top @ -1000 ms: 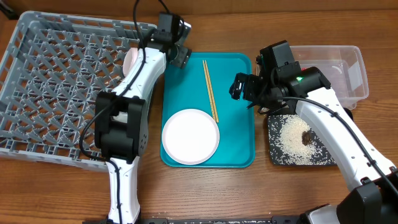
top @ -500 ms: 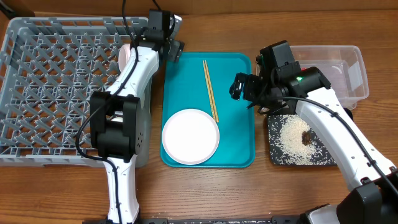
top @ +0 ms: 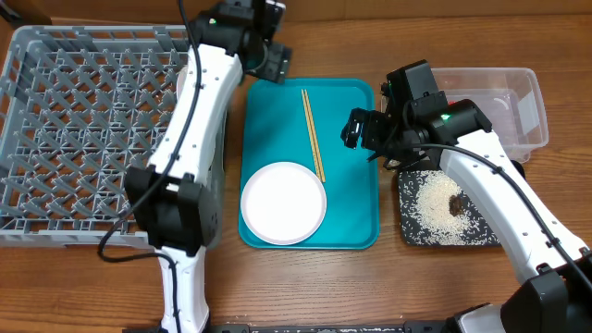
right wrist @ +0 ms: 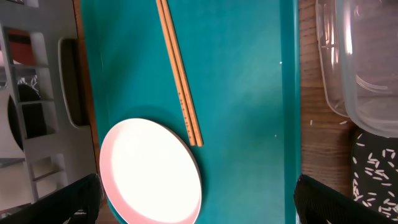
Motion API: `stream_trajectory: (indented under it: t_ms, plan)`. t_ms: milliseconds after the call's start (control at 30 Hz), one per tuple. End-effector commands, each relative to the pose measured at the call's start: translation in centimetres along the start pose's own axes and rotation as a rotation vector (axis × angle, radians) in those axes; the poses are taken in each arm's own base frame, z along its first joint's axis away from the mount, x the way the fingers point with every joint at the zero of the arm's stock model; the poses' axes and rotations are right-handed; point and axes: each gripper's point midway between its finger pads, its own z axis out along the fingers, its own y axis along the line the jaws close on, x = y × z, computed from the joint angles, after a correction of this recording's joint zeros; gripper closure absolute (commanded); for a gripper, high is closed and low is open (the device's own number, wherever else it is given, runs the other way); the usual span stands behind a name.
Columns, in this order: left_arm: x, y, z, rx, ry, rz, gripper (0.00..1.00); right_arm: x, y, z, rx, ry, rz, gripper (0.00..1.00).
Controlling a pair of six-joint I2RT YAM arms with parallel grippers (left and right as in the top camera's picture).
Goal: Sort waste into correct bins and load items into the dishwasher
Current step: 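Lower the left gripper onto the white plate's rim and grip it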
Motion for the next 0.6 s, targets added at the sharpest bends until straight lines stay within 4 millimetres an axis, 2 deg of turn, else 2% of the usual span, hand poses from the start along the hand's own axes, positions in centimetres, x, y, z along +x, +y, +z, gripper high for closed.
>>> stream_trajectory:
  t_ms: [0, 133, 333, 433, 567]
  plan:
    - [1.4, -4.4, 0.6, 0.127, 0.065, -0.129, 0.26, -0.8, 0.8, -1.1, -0.016, -0.042, -0.014, 0.00]
    - [3.4, -6.4, 2.7, 0.114, 0.124, -0.193, 0.26, -0.8, 0.8, -1.1, -0.016, -0.042, -0.014, 0.00]
    - [6.5, -7.1, 4.9, 0.048, 0.203, -0.241, 0.25, -0.8, 0.8, -1.1, -0.016, -0.042, -0.014, 0.00]
    - [7.9, -7.1, 5.2, 0.038, 0.248, -0.236, 0.26, -0.8, 0.8, -1.1, -0.016, -0.042, -0.014, 0.00]
    - [10.6, -6.6, 4.6, 0.015, 0.359, -0.209, 0.27, -0.8, 0.8, -1.1, -0.016, -0.041, -0.014, 0.00]
